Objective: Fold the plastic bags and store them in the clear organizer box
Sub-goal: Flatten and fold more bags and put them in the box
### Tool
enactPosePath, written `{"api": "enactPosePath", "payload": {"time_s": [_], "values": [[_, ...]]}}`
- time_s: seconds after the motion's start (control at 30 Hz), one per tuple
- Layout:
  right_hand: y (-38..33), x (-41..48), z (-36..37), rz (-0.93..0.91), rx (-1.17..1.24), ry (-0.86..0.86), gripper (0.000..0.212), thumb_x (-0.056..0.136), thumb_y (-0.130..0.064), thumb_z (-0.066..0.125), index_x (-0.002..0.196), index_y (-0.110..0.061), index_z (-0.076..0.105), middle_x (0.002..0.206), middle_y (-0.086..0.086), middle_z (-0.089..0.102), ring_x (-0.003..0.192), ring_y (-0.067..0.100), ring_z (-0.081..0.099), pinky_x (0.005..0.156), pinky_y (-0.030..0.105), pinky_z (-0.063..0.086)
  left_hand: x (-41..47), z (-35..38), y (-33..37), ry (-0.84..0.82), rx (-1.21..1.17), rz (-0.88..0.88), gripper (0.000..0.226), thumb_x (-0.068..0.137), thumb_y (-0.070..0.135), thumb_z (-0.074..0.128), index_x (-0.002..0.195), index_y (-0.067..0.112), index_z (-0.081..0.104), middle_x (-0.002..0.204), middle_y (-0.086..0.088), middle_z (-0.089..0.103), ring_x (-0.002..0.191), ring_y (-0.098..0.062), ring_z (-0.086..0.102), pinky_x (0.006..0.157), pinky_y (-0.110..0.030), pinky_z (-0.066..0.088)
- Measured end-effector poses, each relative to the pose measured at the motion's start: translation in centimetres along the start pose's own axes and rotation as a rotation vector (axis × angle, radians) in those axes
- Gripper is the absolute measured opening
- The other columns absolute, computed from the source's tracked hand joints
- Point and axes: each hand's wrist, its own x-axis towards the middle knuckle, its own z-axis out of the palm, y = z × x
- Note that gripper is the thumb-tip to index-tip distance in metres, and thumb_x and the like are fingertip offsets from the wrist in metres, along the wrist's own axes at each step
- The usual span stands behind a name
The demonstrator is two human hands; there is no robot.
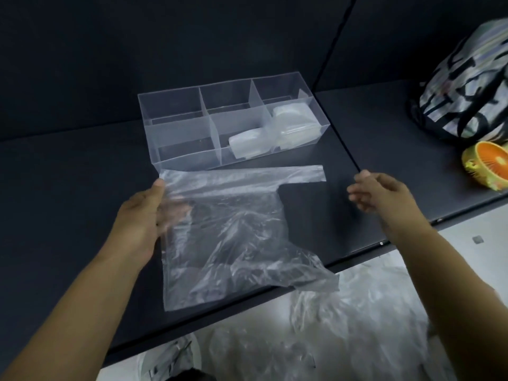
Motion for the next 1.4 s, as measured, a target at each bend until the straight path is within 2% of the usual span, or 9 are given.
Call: {"api": "enactPosePath", "payload": {"time_s": [0.1,0.27,0.4,0.53,0.6,0.87,0.97,1.13,1.4], "values": [[1.4,-5.3,-1.2,0.056,-0.159,-0.211,0.050,0.085,-0.059,0.047,0.095,-0.017,0.072,0.090,0.000,0.074,0.079,0.013,0.067,0.071,0.026,0.051,-1.9,-2.0,-0.6,-0.070,-0.058,-0.083,0.042,0.078,0.051,0.061,0.103,0.017,0.056,0.100,-0.007,0.073,0.091,-0.017,0.071,0.069,-0.030,0.056],[2.7,-12.0,-1.6,0.107,-0.263,-0.441,0.056,0.067,-0.063,0.055,0.112,-0.030,0.061,0.098,-0.005,0.066,0.086,0.007,0.065,0.069,0.022,0.052,-6.4,-3.9,-3.4,-0.136,0.053,-0.191,0.049,0.069,0.046,0.065,0.108,0.016,0.062,0.098,-0.007,0.074,0.086,-0.016,0.072,0.066,-0.028,0.055],[3.8,-14.1,1.1,0.147,-0.195,-0.338,0.052,0.071,-0.054,0.067,0.114,-0.028,0.052,0.100,-0.002,0.062,0.078,0.008,0.067,0.064,0.022,0.052,-8.6,-4.1,-5.0,-0.132,0.107,-0.204,0.045,0.065,0.033,0.073,0.102,0.010,0.068,0.098,-0.010,0.073,0.089,-0.022,0.071,0.070,-0.034,0.057],[5.2,-13.2,2.5,0.021,-0.048,-0.063,0.028,0.085,0.009,0.059,0.105,-0.011,0.060,0.063,-0.005,0.065,0.053,0.002,0.059,0.052,0.012,0.046,-9.1,-3.8,-5.6,-0.053,0.107,-0.194,0.024,0.079,0.003,0.070,0.102,0.008,0.064,0.095,-0.015,0.072,0.081,-0.021,0.073,0.057,-0.020,0.056],[5.4,-11.9,1.7,0.001,0.063,0.080,0.034,0.082,0.019,0.054,0.097,-0.010,0.062,0.057,-0.004,0.061,0.051,0.001,0.059,0.055,0.011,0.048,-9.1,-3.7,-5.9,0.004,0.098,-0.169,0.023,0.081,-0.002,0.068,0.102,0.007,0.062,0.088,-0.012,0.073,0.073,-0.018,0.073,0.053,-0.017,0.054],[6.2,-8.6,-1.4,0.308,0.548,0.076,0.025,0.094,-0.003,0.051,0.119,-0.001,0.055,0.097,0.021,0.068,0.086,0.029,0.071,0.071,0.032,0.059,-8.9,-3.8,-6.5,-0.015,0.186,-0.091,0.025,0.076,0.009,0.076,0.098,0.013,0.066,0.084,-0.004,0.075,0.074,-0.020,0.073,0.056,-0.018,0.055],[6.4,-8.1,-1.2,0.241,0.344,0.030,0.029,0.091,-0.027,0.063,0.110,-0.006,0.060,0.088,0.010,0.070,0.079,0.022,0.070,0.067,0.030,0.059,-9.0,-3.6,-6.3,-0.016,0.191,-0.081,0.027,0.074,0.014,0.078,0.098,0.015,0.066,0.085,-0.008,0.074,0.073,-0.022,0.073,0.056,-0.020,0.055],[6.3,-7.4,0.8,0.066,0.056,0.228,0.014,0.082,0.000,0.070,0.095,-0.005,0.067,0.069,0.003,0.063,0.051,0.002,0.060,0.050,0.013,0.050,-9.3,-3.0,-6.2,-0.011,0.250,-0.063,0.025,0.079,0.004,0.074,0.096,0.018,0.062,0.087,-0.010,0.072,0.067,-0.021,0.072,0.052,-0.017,0.053],[7.5,-6.3,-0.1,-0.102,-0.164,0.300,0.012,0.082,-0.012,0.072,0.086,-0.022,0.068,0.068,-0.008,0.065,0.055,-0.002,0.056,0.071,0.027,0.051,-9.8,-2.7,-6.9,-0.030,0.392,0.015,0.026,0.079,0.008,0.075,0.097,0.019,0.060,0.070,-0.001,0.071,0.051,-0.013,0.065,0.046,-0.017,0.049]]}}
